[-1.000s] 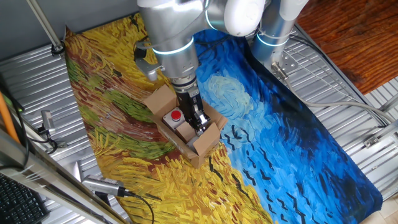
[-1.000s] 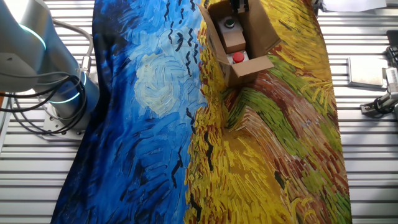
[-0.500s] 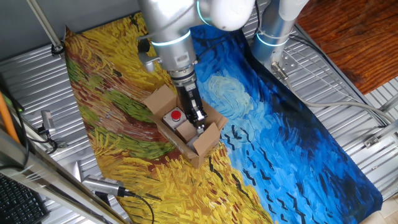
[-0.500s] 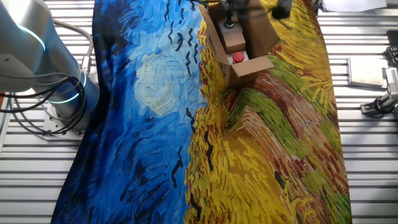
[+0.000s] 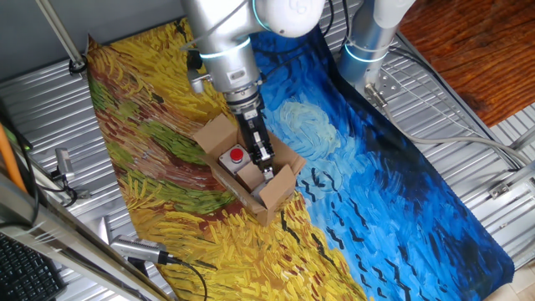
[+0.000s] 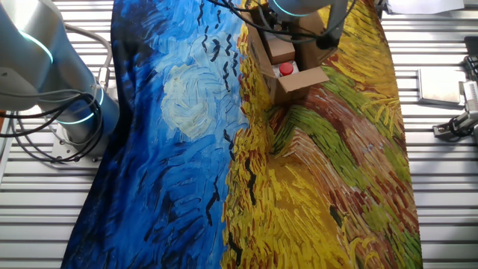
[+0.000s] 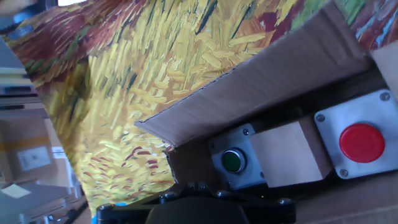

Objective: Open a box

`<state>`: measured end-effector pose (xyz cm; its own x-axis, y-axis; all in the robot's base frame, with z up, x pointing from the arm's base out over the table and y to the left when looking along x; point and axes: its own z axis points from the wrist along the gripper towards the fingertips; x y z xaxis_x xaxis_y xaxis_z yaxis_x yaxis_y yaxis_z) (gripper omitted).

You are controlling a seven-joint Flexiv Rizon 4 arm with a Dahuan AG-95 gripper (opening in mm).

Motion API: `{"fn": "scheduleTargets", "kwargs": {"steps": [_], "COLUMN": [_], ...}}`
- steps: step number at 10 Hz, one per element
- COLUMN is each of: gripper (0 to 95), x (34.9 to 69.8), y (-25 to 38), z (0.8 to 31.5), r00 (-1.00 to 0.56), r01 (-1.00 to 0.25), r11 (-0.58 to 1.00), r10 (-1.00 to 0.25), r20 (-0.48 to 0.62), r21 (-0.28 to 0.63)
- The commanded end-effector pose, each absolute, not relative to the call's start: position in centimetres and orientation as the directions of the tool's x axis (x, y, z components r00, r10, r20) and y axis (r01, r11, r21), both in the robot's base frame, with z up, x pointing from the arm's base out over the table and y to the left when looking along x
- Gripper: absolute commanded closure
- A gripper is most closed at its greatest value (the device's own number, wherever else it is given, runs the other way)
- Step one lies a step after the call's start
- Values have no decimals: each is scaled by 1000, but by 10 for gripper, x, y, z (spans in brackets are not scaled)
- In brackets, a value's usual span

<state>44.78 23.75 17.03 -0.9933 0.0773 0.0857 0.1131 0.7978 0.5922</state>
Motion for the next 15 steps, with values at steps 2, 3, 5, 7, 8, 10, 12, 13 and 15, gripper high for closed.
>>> {"fn": "scheduleTargets", "kwargs": {"steps": [2,3,5,7,8,10,12,13,15], "gripper": [950,950,950,950,950,950,950,950,950], "x": [447,448,447,447,447,441,436,435,433], "y": [223,213,209,208,207,208,218,224,228], "z": [169,167,162,155,151,145,146,148,154], "r00": [-999,-999,-1000,-1000,-1000,-999,-999,-998,-996], "r01": [31,25,23,6,3,29,51,66,87], "r11": [819,816,817,822,821,816,817,818,816], "r10": [11,7,6,-8,-9,16,38,51,67], "r20": [39,34,30,21,18,28,35,42,55], "r21": [573,578,577,570,571,577,574,571,572]}}
